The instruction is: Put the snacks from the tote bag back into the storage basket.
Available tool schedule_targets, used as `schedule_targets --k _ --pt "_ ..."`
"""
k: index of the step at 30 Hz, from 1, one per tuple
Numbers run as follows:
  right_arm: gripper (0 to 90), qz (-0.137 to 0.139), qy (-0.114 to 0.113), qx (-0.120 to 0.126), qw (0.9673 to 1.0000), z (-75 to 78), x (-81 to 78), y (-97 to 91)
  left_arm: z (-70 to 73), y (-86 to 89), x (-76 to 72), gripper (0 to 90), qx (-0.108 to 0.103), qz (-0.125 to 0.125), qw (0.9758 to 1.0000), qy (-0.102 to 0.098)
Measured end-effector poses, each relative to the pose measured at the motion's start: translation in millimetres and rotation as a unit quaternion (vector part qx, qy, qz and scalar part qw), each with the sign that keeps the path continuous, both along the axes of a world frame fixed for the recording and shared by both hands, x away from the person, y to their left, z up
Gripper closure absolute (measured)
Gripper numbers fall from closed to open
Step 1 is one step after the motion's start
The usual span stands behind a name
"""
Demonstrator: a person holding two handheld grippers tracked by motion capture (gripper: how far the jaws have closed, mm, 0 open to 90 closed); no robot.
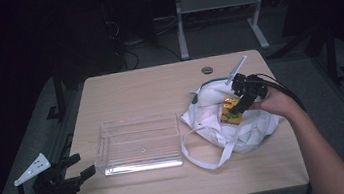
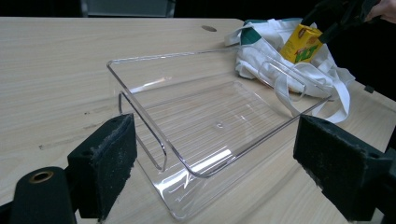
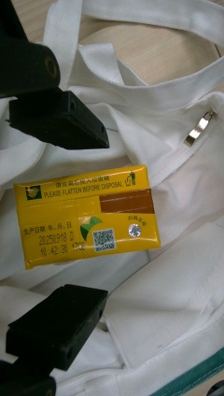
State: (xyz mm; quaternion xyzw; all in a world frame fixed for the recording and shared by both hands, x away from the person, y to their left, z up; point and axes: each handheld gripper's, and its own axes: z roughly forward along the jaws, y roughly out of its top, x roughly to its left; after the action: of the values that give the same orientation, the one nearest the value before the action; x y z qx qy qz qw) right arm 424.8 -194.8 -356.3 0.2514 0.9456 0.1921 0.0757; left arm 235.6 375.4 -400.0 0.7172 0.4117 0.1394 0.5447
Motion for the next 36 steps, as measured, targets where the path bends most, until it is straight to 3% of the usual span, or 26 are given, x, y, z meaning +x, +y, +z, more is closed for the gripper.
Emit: schedule_targets --k 5,26,36 --pt "23.0 0.000 0.003 -0.003 1.0000 -1.5 1.4 1.6 0.3 0.0 -0.1 13.0 0.001 0.000 1.0000 -0.001" --pt "42.8 0.039 0.002 -0.041 0.9984 -12.8 4.8 13.3 0.4 1.2 -0.2 13.0 0.000 0.003 1.0000 -0.002" --pt "48.1 0.055 -0.013 -0.050 0.9971 -13.0 4.1 13.4 0.3 0.8 0.0 13.0 0.001 0.003 1.0000 -0.001"
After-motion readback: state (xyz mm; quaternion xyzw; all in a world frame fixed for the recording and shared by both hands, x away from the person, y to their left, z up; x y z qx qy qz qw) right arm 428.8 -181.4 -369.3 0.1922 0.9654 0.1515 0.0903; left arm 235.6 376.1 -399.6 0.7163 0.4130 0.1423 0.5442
